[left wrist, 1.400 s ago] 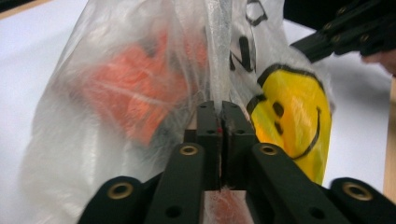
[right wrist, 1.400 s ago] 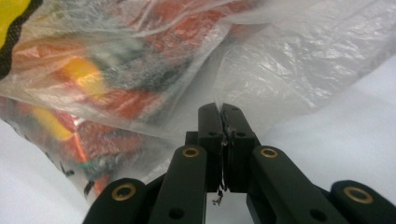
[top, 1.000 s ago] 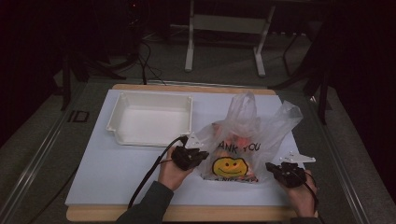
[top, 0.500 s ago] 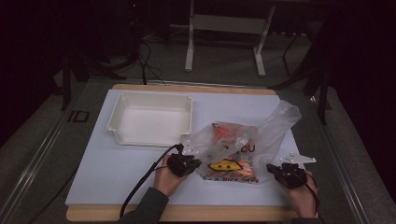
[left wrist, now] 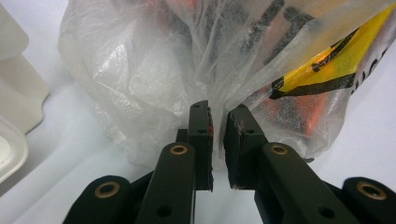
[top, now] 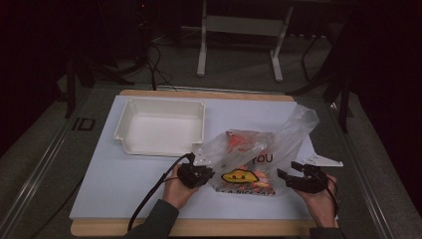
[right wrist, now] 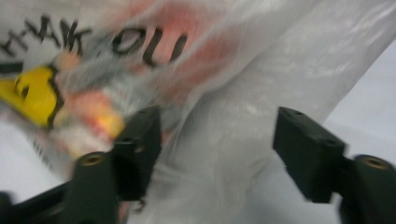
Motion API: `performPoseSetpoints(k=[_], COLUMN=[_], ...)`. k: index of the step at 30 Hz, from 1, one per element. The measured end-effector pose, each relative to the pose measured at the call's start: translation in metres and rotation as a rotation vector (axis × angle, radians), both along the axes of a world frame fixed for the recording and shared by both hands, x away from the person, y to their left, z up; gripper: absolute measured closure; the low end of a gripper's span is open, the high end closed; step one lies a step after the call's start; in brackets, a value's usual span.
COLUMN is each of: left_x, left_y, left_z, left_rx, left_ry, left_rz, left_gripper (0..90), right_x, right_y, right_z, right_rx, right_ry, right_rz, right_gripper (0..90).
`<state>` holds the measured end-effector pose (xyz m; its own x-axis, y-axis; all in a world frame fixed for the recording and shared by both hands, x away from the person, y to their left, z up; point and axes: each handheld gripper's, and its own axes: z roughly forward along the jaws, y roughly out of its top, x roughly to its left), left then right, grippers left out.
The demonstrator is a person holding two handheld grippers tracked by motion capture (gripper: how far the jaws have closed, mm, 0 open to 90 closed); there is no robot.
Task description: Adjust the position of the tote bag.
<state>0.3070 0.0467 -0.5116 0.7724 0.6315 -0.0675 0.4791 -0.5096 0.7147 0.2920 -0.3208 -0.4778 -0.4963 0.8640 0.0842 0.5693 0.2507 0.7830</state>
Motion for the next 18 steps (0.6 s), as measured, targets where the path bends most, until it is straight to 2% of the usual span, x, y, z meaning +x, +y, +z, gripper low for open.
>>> performPoseSetpoints(k=[4,6,8,11,12,15,18], left_x=[0.0,0.0,-0.001,-0.001,-0.001,-0.001,-0.001], left_y=[-0.001,-0.001,0.0,0.001,0.001,0.002,0.004], left_z=[0.0,0.0,0.0,0.001,0.001,0.002,0.003], left_rx=[-0.002,0.0,0.009,0.009,0.009,0.008,0.006], left_ry=[0.001,0.0,-0.009,-0.01,-0.011,-0.014,-0.019], left_rz=[0.0,-0.002,-0.007,-0.005,-0.005,-0.009,-0.008], left_gripper=[80.5,80.2,79.8,79.8,79.8,79.3,78.5], right_x=[0.005,0.01,0.014,0.021,0.024,0.027,0.026], right_y=[0.006,0.008,0.007,0.006,0.005,0.004,0.002], right_z=[0.006,0.009,0.012,0.013,0.012,0.01,0.009], right_rx=[0.028,0.067,0.118,0.157,0.156,0.162,0.176], right_ry=[-0.025,-0.026,-0.02,-0.01,-0.005,0.017,0.016], right_rz=[-0.018,-0.01,-0.017,-0.033,-0.039,-0.044,-0.003], right_gripper=[21.2,19.6,19.5,23.3,26.7,47.2,75.3])
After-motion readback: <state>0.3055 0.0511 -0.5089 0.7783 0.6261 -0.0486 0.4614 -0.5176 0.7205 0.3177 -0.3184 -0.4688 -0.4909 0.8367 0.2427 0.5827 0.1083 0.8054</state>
